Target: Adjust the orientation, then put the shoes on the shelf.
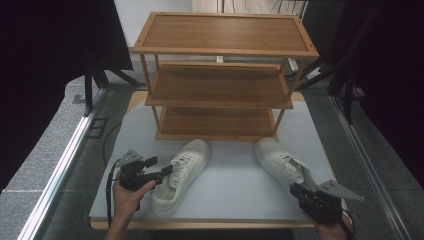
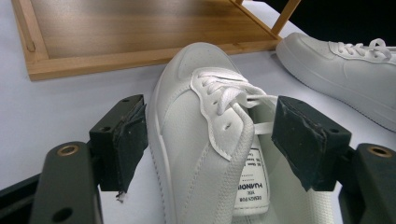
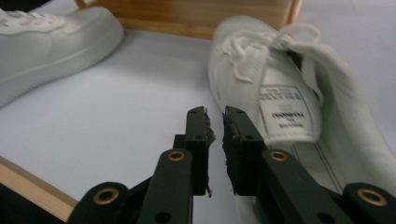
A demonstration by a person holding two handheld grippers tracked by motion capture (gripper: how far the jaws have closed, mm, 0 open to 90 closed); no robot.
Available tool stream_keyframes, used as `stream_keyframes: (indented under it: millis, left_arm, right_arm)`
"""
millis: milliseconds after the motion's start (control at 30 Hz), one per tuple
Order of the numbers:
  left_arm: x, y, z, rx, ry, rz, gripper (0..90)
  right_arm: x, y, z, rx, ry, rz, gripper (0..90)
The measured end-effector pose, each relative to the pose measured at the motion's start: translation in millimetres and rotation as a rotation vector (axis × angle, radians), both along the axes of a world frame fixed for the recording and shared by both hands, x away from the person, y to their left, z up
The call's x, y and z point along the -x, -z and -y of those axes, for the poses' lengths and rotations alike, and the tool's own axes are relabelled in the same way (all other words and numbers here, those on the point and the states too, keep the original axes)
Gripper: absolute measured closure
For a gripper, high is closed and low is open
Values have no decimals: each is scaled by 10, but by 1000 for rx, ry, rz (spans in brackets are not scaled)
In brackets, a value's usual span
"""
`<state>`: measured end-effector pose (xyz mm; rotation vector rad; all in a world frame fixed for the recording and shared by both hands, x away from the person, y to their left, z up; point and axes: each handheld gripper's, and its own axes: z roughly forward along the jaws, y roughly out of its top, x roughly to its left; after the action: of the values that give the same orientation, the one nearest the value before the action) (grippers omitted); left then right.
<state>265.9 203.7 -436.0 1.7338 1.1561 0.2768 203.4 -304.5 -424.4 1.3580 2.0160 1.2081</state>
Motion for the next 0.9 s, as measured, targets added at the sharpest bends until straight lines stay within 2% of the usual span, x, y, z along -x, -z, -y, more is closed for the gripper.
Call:
stream_keyframes:
  millis: [333,600,900]
  left_arm:
    - [37,-23,-21,4,-2,5,263]
    - [79,-60,-46,3,-12,14,262]
    - [161,-81,-22,-34,-18,21,263]
  right_arm:
    - [-10,-6,-111,0,-51,37,716]
    - [-28,-29,-124,-5,-64,65,641]
    - [-71,-149,-56,-22,-45,105,565]
